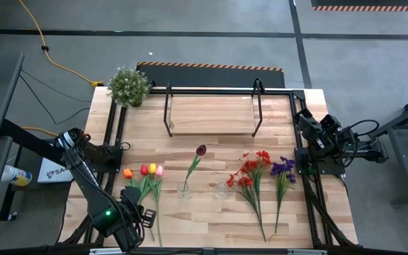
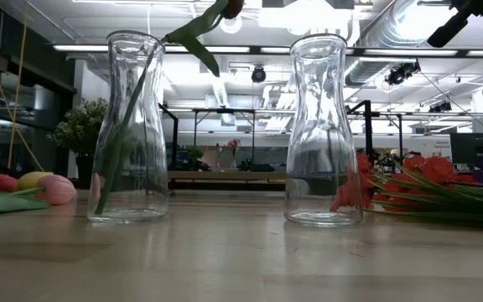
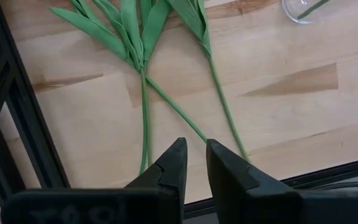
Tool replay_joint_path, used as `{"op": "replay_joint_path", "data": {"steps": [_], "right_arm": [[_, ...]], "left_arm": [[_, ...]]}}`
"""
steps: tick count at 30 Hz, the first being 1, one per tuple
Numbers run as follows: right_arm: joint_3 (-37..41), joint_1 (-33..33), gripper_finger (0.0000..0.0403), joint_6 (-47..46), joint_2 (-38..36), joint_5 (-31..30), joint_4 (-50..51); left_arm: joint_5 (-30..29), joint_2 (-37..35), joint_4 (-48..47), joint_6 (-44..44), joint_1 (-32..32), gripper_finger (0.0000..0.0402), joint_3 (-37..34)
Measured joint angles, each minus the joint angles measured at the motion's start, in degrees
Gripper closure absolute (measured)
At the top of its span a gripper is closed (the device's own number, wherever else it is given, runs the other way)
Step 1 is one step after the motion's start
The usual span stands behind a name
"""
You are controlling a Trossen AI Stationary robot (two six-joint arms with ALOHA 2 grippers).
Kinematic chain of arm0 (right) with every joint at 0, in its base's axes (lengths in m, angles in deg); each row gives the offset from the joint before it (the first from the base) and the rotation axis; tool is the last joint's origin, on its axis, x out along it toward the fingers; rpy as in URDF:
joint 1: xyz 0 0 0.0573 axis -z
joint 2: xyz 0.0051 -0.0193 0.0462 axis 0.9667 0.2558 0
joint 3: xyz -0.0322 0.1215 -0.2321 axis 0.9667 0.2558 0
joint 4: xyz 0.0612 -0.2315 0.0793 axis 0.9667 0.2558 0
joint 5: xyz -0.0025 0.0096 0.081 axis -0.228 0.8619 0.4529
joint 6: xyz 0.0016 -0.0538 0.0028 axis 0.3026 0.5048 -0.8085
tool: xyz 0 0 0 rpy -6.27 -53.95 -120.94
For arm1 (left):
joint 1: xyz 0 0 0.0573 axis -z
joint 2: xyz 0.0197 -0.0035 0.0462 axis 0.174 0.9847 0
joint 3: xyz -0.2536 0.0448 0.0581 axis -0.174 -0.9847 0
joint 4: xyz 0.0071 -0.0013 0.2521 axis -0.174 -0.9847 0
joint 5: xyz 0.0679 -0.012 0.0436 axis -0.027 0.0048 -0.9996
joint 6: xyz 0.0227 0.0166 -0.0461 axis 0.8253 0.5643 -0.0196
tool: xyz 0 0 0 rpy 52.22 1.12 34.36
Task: Pick and place flowers into a vace then onto a shelf
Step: Put the left red flower into the left transparent vase
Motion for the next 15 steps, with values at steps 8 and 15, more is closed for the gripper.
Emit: {"op": "replay_joint_path", "data": {"steps": [8, 15], "right_arm": [[0.0, 0.0, 0.0391, 0.0, 0.0, 0.0, 0.0], [0.0, 0.0, 0.0391, 0.0, 0.0, 0.0, 0.0]], "left_arm": [[0.0, 0.0, -0.1, 0.0, 0.0, 0.0235, 0.0], [-0.5, 0.0, -0.1, 0.0, 0.0, 0.0158, 0.0]]}}
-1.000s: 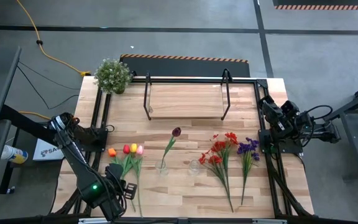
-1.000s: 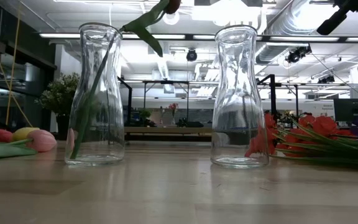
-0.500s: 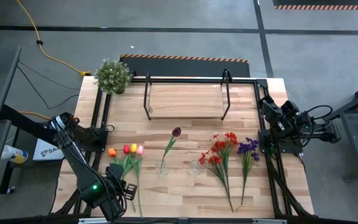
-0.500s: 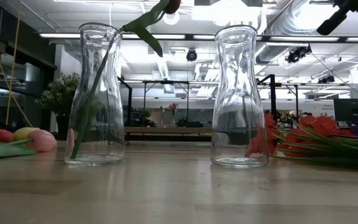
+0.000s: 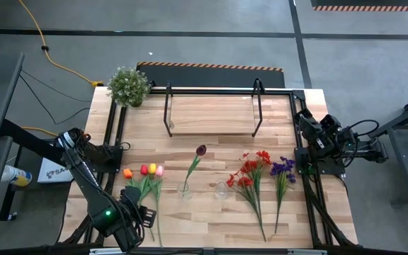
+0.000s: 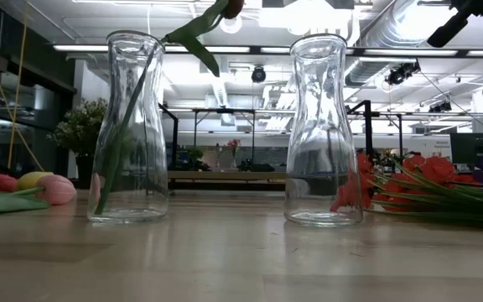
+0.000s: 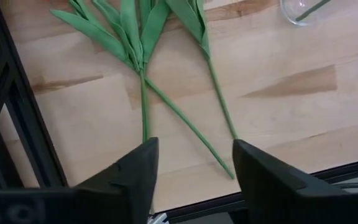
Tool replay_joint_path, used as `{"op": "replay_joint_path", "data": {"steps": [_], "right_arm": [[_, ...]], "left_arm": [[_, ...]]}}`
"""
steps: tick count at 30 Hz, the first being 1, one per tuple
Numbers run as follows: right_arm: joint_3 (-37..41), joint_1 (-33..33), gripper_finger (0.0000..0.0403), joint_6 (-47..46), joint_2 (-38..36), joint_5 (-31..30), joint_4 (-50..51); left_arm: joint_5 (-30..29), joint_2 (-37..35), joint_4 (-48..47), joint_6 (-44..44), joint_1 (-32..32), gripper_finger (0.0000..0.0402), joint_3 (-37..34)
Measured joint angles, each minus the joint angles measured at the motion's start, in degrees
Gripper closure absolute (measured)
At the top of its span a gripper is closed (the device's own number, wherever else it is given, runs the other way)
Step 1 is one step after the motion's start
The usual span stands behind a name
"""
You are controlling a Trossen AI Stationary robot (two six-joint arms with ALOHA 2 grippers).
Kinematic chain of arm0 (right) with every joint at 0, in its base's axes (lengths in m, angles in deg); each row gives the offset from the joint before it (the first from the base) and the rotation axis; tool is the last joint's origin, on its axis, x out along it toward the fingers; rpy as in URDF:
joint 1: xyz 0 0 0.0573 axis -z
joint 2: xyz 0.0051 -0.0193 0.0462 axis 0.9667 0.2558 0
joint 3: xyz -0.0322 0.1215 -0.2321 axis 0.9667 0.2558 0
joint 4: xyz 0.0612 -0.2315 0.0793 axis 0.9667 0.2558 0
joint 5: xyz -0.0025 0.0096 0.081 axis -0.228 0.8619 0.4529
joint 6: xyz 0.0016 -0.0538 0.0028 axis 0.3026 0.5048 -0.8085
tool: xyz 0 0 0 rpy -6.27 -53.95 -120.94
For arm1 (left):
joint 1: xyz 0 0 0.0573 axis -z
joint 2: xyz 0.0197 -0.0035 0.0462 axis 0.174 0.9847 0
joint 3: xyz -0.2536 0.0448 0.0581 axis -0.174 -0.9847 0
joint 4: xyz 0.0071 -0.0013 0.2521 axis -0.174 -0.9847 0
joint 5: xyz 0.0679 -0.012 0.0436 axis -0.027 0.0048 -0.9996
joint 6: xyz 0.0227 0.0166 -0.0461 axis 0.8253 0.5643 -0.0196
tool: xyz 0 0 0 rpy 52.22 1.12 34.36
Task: Pick and place flowers into a vace then onto a shelf
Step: Put the left red flower into the left transparent vase
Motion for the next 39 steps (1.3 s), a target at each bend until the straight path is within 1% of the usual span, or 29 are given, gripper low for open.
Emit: {"op": "replay_joint_path", "data": {"steps": [5, 11, 17, 22, 32, 39], "right_arm": [[0.0, 0.0, 0.0391, 0.0, 0.0, 0.0, 0.0], [0.0, 0.0, 0.0391, 0.0, 0.0, -0.2, 0.0], [0.0, 0.0, 0.0391, 0.0, 0.0, -0.5, -0.1], [0.0, 0.0, 0.0391, 0.0, 0.0, -0.4, -0.1], [0.0, 0.0, 0.0391, 0.0, 0.0, -0.2, -0.1], [0.0, 0.0, 0.0391, 0.0, 0.0, -0.2, -0.1]], "left_arm": [[-1.5, 2.3, 0.7, 0.0, -0.4, 0.0142, 0.0], [-0.7, 5.7, 2.8, 0.0, -0.4, 0.0148, 0.0], [3.7, 8.6, 3.0, 0.0, -0.4, 0.0157, 0.0], [5.0, 10.3, 2.9, -0.4, -0.4, 0.0158, 0.0], [5.8, 14.2, 3.0, -0.5, -0.4, 0.0158, 0.0], [8.5, 17.4, 3.8, -0.5, -0.4, 0.0158, 0.0]]}}
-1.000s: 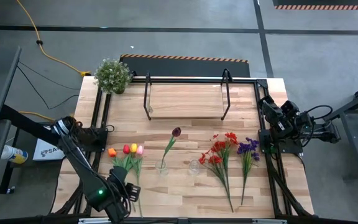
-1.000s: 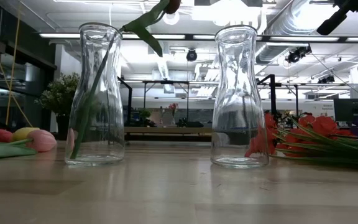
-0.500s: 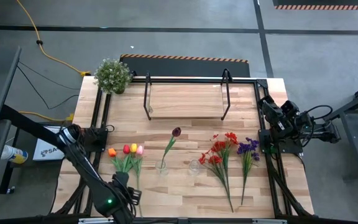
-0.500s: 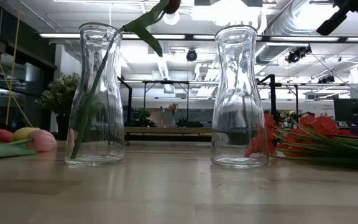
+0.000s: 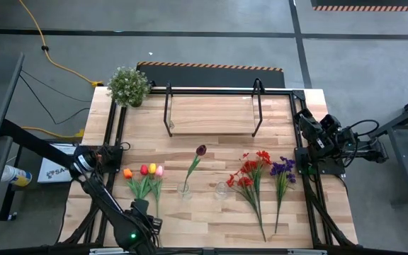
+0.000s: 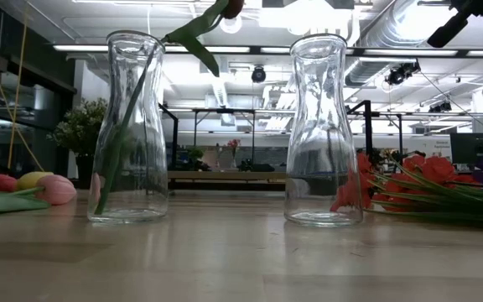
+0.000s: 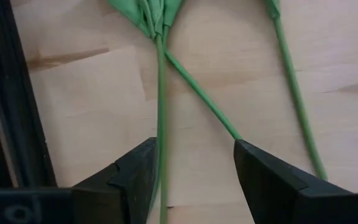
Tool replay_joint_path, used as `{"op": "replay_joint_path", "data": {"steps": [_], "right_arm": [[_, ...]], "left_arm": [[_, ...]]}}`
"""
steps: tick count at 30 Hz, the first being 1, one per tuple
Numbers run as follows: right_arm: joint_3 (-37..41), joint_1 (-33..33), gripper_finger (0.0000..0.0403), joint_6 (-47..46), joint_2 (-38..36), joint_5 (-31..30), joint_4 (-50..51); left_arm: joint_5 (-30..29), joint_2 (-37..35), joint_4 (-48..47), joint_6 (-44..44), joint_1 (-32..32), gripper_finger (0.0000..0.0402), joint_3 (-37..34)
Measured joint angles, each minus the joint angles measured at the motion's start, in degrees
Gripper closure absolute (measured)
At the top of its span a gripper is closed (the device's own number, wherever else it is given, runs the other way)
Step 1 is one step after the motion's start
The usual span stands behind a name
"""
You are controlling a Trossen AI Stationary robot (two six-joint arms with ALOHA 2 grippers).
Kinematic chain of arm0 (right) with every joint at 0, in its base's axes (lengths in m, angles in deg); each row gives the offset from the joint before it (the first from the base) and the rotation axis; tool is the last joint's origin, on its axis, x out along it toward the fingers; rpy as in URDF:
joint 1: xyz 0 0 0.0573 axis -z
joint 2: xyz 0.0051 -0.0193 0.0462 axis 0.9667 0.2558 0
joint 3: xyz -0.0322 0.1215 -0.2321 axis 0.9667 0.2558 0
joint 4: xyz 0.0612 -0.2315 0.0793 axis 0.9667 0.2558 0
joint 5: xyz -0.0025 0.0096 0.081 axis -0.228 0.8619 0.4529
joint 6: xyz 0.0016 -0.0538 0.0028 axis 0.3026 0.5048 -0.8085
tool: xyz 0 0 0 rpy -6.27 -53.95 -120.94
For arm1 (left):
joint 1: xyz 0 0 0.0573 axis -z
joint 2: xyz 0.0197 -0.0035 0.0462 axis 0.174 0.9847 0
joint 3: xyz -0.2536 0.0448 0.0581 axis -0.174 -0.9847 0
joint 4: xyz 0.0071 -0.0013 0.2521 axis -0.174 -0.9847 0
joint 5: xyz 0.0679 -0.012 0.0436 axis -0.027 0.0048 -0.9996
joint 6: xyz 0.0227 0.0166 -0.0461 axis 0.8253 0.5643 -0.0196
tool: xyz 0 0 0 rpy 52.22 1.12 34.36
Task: Pick and place flowers into a vace then onto a shelf
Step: Put the left red flower into the left transparent vase
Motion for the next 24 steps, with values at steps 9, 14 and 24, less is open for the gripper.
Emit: {"op": "replay_joint_path", "data": {"steps": [9, 14, 24], "right_arm": [[0.0, 0.0, 0.0391, 0.0, 0.0, 0.0, 0.0], [0.0, 0.0, 0.0391, 0.0, 0.0, 0.0, 0.0], [0.0, 0.0, 0.0391, 0.0, 0.0, 0.0, 0.0]], "left_arm": [[3.1, 2.3, 0.8, 0.0, 0.0, 0.0158, 0.0], [4.2, 2.3, 0.7, 0.0, 0.0, 0.0158, 0.0], [4.2, 2.5, 0.7, 0.0, 0.0, 0.0158, 0.0]]}}
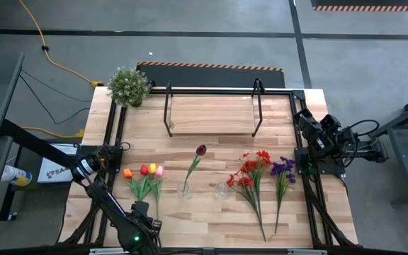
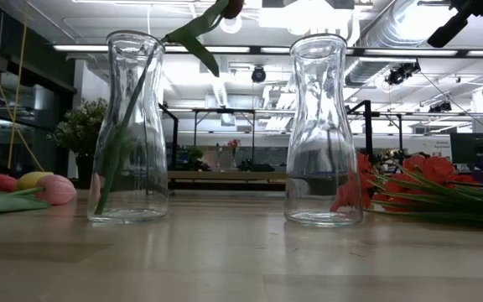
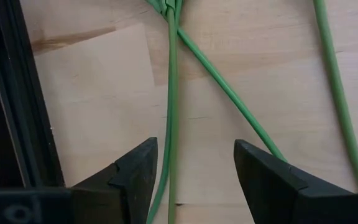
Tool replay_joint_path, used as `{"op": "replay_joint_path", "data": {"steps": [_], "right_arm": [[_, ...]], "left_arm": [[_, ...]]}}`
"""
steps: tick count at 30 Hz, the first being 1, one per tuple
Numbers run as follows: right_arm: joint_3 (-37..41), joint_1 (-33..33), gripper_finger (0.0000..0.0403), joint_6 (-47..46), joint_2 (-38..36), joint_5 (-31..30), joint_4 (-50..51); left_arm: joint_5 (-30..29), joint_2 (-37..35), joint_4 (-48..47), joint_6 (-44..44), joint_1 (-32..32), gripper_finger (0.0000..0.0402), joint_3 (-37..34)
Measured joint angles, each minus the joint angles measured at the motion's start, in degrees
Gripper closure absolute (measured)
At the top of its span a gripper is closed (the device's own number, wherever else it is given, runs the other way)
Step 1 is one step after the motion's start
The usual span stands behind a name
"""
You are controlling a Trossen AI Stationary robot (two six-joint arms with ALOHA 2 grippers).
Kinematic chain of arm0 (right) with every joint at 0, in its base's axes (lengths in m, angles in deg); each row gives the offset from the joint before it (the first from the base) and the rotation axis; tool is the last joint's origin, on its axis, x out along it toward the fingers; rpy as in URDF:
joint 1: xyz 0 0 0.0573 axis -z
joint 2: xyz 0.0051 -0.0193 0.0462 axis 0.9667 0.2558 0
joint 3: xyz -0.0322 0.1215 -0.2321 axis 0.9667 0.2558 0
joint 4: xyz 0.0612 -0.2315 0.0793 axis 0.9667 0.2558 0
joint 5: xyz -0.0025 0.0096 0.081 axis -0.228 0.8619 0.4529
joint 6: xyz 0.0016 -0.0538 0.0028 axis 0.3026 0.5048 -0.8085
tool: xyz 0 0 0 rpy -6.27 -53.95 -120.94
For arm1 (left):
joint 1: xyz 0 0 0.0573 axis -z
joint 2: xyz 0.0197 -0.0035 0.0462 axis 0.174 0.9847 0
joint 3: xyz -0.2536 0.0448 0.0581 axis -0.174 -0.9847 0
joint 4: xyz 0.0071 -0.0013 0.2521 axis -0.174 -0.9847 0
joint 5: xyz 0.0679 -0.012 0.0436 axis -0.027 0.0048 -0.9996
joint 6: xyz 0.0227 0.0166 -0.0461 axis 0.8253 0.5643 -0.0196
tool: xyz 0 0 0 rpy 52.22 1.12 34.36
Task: Pick and place flowers into a vace then onto a shelf
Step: Put the left red flower into the left transparent vase
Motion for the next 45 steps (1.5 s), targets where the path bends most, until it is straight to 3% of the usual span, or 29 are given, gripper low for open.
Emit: {"op": "replay_joint_path", "data": {"steps": [10, 22, 28, 34, 45], "right_arm": [[0.0, 0.0, 0.0391, 0.0, 0.0, 0.0, 0.0], [0.0, 0.0, 0.0391, 0.0, 0.0, 0.0, 0.0], [0.0, 0.0, 0.0391, 0.0, 0.0, 0.0, 0.0], [0.0, 0.0, 0.0391, 0.0, 0.0, 0.0, 0.0], [0.0, 0.0, 0.0391, 0.0, 0.0, 0.0, 0.0]], "left_arm": [[0.0, 0.0, 0.0, -0.2, 0.0, 0.0168, 0.0], [-0.1, 0.0, 0.0, -0.2, 0.0, 0.0278, 0.0], [-0.1, 0.0, 0.0, -0.2, 0.0, 0.031, 0.0], [0.0, 0.0, 0.0, -0.2, 0.0, 0.0307, 0.0], [0.1, 0.1, 5.0, -0.1, 0.0, 0.0253, -3.3]]}}
